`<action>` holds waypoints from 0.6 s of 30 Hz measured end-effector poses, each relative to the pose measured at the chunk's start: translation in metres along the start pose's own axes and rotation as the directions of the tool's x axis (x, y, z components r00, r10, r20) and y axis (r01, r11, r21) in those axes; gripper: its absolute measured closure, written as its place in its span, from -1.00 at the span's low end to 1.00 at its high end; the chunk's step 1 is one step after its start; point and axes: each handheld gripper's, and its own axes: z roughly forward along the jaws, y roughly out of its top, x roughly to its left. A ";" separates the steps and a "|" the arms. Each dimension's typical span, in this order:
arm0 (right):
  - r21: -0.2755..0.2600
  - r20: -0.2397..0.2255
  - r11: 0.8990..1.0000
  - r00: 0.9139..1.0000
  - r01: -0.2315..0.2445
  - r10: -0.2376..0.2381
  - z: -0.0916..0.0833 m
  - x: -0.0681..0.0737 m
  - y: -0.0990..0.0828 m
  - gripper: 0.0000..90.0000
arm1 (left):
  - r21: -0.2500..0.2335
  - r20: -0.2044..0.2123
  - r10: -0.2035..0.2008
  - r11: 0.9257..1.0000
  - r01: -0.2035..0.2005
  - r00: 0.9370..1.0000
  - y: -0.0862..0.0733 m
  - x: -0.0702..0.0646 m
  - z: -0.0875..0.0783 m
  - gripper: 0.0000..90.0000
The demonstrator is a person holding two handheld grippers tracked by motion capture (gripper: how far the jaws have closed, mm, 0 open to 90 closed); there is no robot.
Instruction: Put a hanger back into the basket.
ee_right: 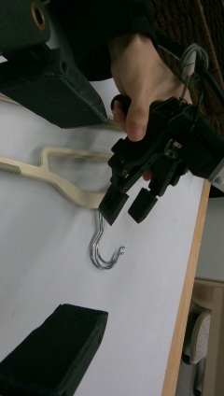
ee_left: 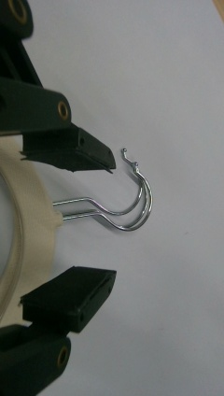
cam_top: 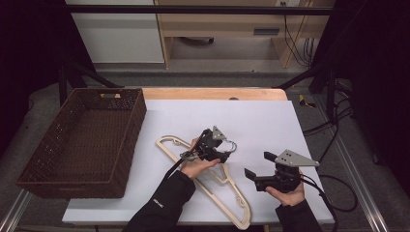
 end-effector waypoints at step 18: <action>-0.023 0.004 1.000 1.000 -0.009 0.009 -0.003 -0.003 0.001 -0.86 | 0.076 0.017 -0.001 0.997 0.000 1.000 -0.006 0.000 0.022 0.81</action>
